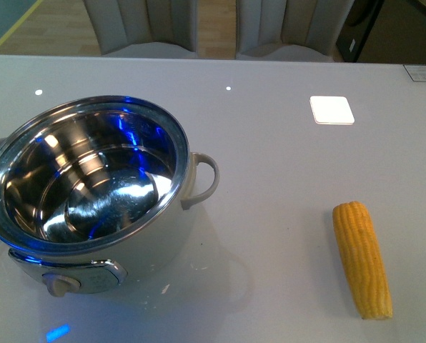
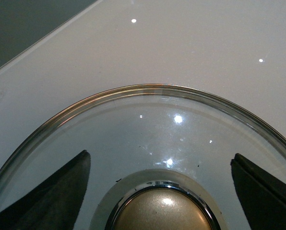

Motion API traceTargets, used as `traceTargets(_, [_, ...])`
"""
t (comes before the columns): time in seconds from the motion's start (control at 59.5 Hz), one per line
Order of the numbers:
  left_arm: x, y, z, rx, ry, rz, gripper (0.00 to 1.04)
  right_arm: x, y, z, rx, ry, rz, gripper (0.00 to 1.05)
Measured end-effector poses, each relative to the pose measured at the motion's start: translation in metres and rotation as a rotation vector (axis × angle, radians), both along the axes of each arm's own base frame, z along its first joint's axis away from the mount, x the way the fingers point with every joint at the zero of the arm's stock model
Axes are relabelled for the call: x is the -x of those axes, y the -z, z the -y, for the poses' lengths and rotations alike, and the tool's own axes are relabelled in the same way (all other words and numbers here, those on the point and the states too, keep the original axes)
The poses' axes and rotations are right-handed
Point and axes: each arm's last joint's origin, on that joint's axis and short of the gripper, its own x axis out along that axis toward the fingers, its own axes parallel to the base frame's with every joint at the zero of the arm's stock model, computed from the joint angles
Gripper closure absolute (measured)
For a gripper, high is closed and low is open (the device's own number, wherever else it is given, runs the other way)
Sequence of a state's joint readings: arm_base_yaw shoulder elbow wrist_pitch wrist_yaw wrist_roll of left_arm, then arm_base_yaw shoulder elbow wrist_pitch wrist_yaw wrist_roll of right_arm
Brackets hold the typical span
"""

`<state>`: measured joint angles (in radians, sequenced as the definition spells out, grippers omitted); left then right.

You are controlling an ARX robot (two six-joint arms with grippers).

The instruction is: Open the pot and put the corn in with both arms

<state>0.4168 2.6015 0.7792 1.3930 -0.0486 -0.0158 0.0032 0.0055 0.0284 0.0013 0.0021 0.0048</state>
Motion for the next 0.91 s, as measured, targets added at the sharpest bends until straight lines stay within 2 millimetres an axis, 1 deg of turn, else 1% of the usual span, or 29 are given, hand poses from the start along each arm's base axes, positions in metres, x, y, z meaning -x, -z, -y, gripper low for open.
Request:
traceTargets(0.034, [0.000, 0.000, 0.000, 0.000, 0.000, 0.000, 0.04, 0.000, 0.000, 0.000, 0.000, 0.000, 0.000, 0.09])
traceTargets(0.05, [0.000, 0.000, 0.000, 0.000, 0.000, 0.000, 0.04, 0.000, 0.000, 0.000, 0.000, 0.000, 0.000, 0.09])
traceTargets(0.134, [0.000, 0.000, 0.000, 0.000, -0.001, 0.000, 0.08, 0.000, 0.000, 0.000, 0.000, 0.000, 0.000, 0.09])
traceTargets(0.218, [0.000, 0.000, 0.000, 0.000, -0.002, 0.000, 0.06, 0.000, 0.000, 0.000, 0.000, 0.000, 0.000, 0.09])
traceTargets(0.353, [0.000, 0.000, -0.001, 0.005, -0.009, 0.004, 0.07, 0.000, 0.000, 0.000, 0.000, 0.000, 0.000, 0.09])
traceTargets(0.437, [-0.001, -0.009, -0.009, 0.020, -0.020, 0.035, 0.07, 0.000, 0.000, 0.000, 0.000, 0.000, 0.000, 0.09])
traceTargets(0.521, [-0.006, -0.039, -0.026, 0.010, -0.047, 0.103, 0.07, 0.000, 0.000, 0.000, 0.000, 0.000, 0.000, 0.09])
traceTargets(0.571, [-0.009, -0.064, -0.036, 0.001, -0.055, 0.160, 0.07, 0.000, 0.000, 0.000, 0.000, 0.000, 0.000, 0.09])
traceTargets(0.638, [-0.009, -0.089, -0.043, 0.000, -0.063, 0.197, 0.07, 0.000, 0.000, 0.000, 0.000, 0.000, 0.000, 0.09])
traceTargets(0.655, [-0.009, -0.092, -0.044, 0.001, -0.064, 0.201, 0.07, 0.000, 0.000, 0.000, 0.000, 0.000, 0.000, 0.09])
traceTargets(0.689, [-0.007, -0.103, -0.045, 0.009, -0.062, 0.208, 0.07, 0.000, 0.000, 0.000, 0.000, 0.000, 0.000, 0.09])
traceTargets(0.806, [0.002, -0.124, -0.040, 0.051, -0.022, 0.199, 0.07, 0.000, 0.000, 0.000, 0.000, 0.000, 0.000, 0.09])
traceTargets(0.84, [0.007, -0.136, -0.036, 0.066, 0.009, 0.202, 0.07, 0.000, 0.000, 0.000, 0.000, 0.000, 0.000, 0.09])
traceTargets(0.907, [0.016, -0.154, -0.030, 0.073, 0.044, 0.216, 0.07, 0.000, 0.000, 0.000, 0.000, 0.000, 0.000, 0.09])
